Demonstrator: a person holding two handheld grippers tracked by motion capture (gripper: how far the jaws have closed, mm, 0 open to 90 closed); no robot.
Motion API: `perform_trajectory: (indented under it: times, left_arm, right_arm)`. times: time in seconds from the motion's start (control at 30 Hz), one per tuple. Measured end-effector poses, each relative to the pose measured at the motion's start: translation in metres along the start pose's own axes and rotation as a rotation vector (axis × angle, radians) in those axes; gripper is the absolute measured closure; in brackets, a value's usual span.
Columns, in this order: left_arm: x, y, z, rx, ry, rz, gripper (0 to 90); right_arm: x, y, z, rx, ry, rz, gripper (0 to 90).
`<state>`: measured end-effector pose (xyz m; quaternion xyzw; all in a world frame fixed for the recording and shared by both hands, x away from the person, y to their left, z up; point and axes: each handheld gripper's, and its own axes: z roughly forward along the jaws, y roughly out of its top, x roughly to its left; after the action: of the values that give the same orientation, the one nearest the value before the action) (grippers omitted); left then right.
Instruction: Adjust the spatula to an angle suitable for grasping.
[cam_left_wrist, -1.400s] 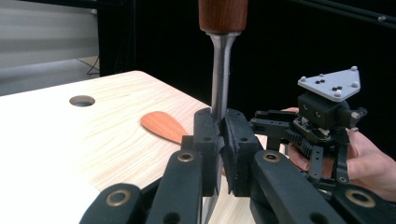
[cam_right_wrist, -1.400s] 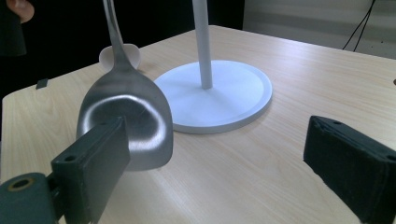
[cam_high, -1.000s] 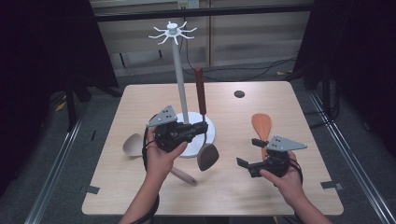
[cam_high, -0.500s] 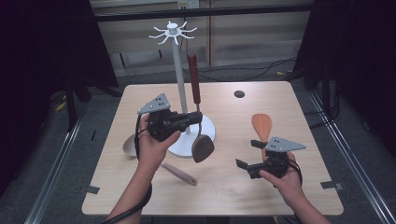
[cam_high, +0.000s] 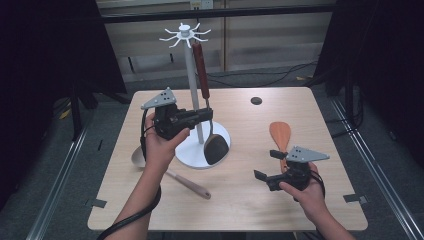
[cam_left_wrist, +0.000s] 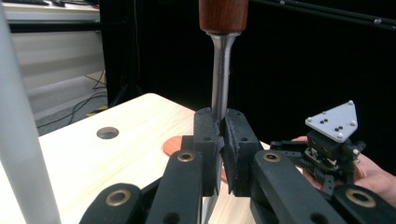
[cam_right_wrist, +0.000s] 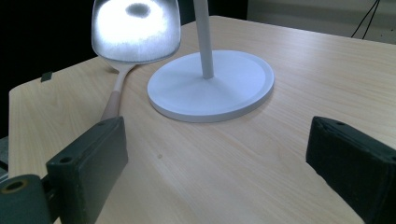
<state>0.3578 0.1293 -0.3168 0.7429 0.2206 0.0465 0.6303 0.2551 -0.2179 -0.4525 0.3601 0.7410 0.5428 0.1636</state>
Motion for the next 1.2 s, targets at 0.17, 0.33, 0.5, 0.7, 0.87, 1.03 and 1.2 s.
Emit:
perform_trajectory:
  times: [0.17, 0.33, 0.5, 0.7, 0.87, 1.03, 1.2]
  left_arm:
    - [0.003, 0.001, -0.002, -0.006, 0.0, -0.005, 84.7]
    - [0.008, 0.0, -0.002, -0.009, -0.005, -0.016, 84.7]
    - [0.013, -0.001, -0.001, -0.031, -0.028, -0.044, 84.7]
    - [0.016, -0.001, 0.002, -0.041, -0.037, -0.061, 84.4]
    - [0.017, -0.003, 0.001, -0.054, -0.032, -0.088, 83.8]
    - [0.019, -0.005, -0.002, -0.065, -0.015, -0.097, 83.5]
    - [0.021, -0.008, -0.005, -0.086, 0.004, -0.128, 83.8]
  right_arm:
    - [0.0, 0.0, 0.0, 0.003, 0.001, 0.005, 5.3]
    - [0.0, -0.001, 0.001, 0.005, 0.007, 0.004, 5.4]
    - [0.0, -0.002, 0.001, 0.009, 0.015, 0.011, 5.5]
    - [0.001, -0.002, 0.002, 0.008, 0.027, 0.015, 5.7]
    - [0.001, -0.002, 0.001, 0.007, 0.026, 0.02, 5.9]
    - [0.0, -0.003, 0.001, 0.006, 0.037, 0.024, 5.9]
    - [0.001, -0.004, 0.002, 0.009, 0.04, 0.026, 5.9]
